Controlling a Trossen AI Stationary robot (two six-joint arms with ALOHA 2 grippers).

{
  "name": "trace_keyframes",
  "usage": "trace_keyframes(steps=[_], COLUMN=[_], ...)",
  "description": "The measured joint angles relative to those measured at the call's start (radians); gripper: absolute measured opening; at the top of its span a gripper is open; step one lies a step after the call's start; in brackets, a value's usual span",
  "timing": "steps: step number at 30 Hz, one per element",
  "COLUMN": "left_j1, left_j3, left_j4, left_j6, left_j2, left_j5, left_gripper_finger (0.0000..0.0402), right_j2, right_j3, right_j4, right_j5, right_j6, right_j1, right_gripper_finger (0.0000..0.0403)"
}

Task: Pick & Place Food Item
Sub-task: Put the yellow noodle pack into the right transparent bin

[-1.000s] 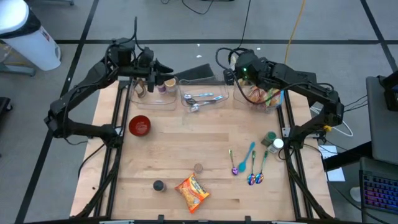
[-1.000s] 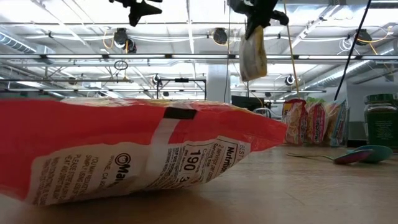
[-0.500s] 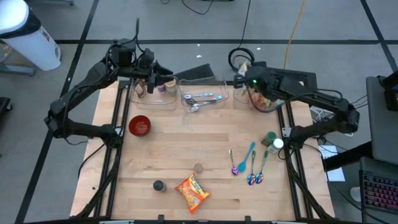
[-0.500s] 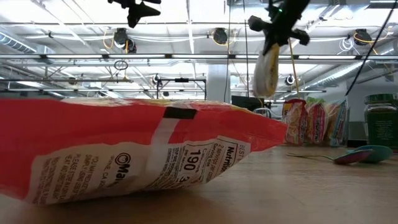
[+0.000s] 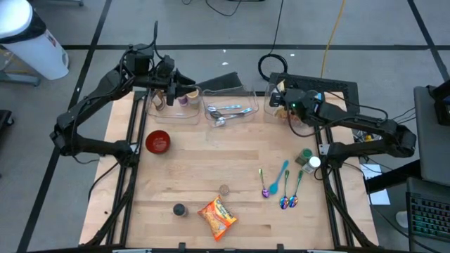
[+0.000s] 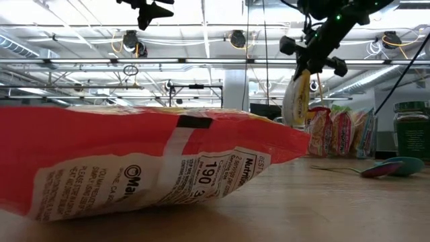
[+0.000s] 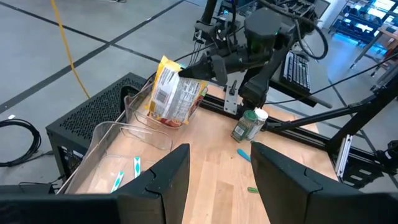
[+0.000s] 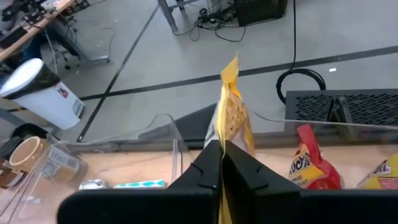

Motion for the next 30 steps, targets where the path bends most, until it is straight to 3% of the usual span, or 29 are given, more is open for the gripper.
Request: trace_keyframes(steps=[11, 19, 30], left_j1=[-0.005, -0.008, -0.008], left_j3=[0.000, 0.000, 0.000], left_j4=[0.000, 0.001, 0.001], left_j6=[-0.009, -0.009, -0.008], left_j2=[0.000, 0.000, 0.000], left_j5=[0.000, -0.008, -0.011], left_gripper_finger=[0.0177, 0.0177, 0.0177], right_j2=[0.004, 0.010, 0.077], right_j3=[-0.046, -0.046, -0.046], right_j4=[0.026, 0.103, 0.102], right_j5=[0.003, -0.055, -0.061], right_j6=[0.014, -0.033, -0.039], right_j1=[-0.073, -0.142, -0.144], right_gripper_finger=[0.0000, 0.0000, 0.0000])
